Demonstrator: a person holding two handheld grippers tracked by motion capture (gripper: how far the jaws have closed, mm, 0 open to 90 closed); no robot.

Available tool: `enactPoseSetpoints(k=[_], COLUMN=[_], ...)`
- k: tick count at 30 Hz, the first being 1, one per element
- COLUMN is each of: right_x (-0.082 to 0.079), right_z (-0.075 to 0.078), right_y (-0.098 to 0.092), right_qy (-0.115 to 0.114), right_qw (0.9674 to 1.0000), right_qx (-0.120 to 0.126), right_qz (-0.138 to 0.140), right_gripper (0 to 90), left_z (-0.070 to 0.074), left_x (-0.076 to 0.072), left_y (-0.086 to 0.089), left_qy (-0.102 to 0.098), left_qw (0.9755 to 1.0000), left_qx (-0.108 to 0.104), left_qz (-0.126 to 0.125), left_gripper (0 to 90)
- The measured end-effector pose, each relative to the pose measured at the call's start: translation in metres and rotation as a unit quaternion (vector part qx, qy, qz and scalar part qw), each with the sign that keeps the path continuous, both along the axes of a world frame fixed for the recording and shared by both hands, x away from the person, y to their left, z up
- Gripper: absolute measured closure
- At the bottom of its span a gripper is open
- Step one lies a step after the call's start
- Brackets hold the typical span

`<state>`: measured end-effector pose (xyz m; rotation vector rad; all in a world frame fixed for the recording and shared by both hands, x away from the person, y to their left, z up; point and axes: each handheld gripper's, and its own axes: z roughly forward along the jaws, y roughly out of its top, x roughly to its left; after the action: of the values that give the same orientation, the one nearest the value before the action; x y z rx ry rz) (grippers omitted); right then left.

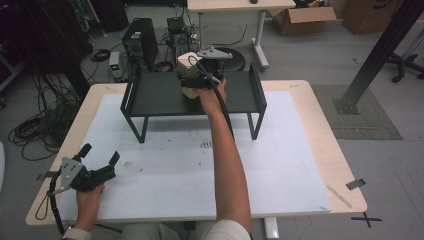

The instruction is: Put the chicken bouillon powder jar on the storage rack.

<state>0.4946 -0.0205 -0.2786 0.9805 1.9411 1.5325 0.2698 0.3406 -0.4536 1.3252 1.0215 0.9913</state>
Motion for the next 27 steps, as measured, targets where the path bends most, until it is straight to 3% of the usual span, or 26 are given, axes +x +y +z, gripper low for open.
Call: enactPoseSetpoints(k=[13, 27], right_x=[-0.02, -0.053], right_z=[0.018, 0.034], right_y=[-0.009, -0.027], right_qy=[-0.025, -0.044], right_qw=[0.9997, 0.999], right_qx=[-0.003, -0.006], right_qz=[0.001, 0.006], right_gripper=[0.1, 0.0], left_z=[0.0, 0.0], left_x=[0.0, 0.0], left_y=[0.0, 0.0], left_qy=[0.0, -0.002], left_qw=[1.0, 1.0], left_qx=[0.0, 0.0], left_qz=[0.0, 0.0], left_gripper=[0.3, 0.3])
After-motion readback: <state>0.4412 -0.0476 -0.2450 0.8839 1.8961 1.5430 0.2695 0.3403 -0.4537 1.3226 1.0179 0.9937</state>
